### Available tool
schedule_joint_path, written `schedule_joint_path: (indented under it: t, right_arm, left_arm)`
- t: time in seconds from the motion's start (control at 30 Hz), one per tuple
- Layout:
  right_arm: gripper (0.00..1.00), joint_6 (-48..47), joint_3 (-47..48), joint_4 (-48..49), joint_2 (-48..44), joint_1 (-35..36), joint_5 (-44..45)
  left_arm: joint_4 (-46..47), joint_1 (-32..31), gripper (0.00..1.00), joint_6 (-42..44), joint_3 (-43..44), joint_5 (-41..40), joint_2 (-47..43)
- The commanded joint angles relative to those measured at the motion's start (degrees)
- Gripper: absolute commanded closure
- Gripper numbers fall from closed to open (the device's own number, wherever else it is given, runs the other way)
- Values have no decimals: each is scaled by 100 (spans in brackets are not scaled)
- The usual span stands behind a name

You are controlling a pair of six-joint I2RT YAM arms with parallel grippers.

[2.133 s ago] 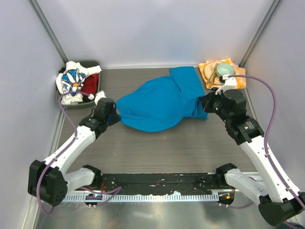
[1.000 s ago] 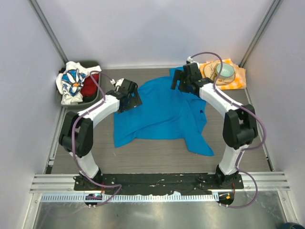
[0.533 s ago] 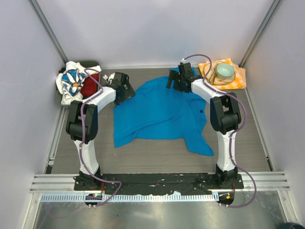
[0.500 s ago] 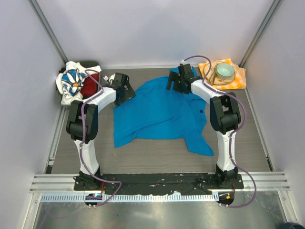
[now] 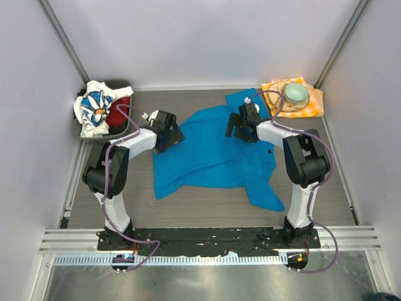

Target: Fold and stack the t-shirts

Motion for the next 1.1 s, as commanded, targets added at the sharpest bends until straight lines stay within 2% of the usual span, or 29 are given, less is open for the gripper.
schedule_joint_path:
  t: [0.0,0.17,0.27,0.33,0.43,0.57,0.6,0.77,0.93,1.07]
  right_arm:
    - [6,147,-714,-782,-728,-19,910]
    - [5,270,-1364,-1116,-1353,-19,1296]
    - [5,253,-1629,-1161,-1714,-19,1482]
    - [5,288,-1603,-1161,-1986,-19,1500]
    - [5,297,-1341,-960,-2171,-11,1255]
    - [6,209,-611,-924,-1689,68,570]
    - [6,183,-462,-907,-1575,190,255]
    - [8,165,681,-976,-478,613,-257]
    - [9,183,1857,-1301,323,1069,-337]
    - [10,218,2562,-1434,825,1377,-627]
  left_arm:
    - [-296,-488,3,-346,-749,-92,-298]
    - [-252,-1059,3,-557,-1313,-207,-623]
    - [-243,-1332,3,-759,-1665,-189,-1174]
    - [-322,-1412,3,-777,-1622,-189,-1448]
    - [-585,-1412,3,-506,-1008,-443,-1757]
    - [-1314,-1386,2,-5,317,-891,-1468]
    - [-1359,-1359,2,49,469,-962,-1380]
    - [-1500,-1105,2,128,1093,-919,-721]
    - [-1614,-718,3,94,1218,-804,-290]
    - [-1527,-332,3,-117,797,-682,-324]
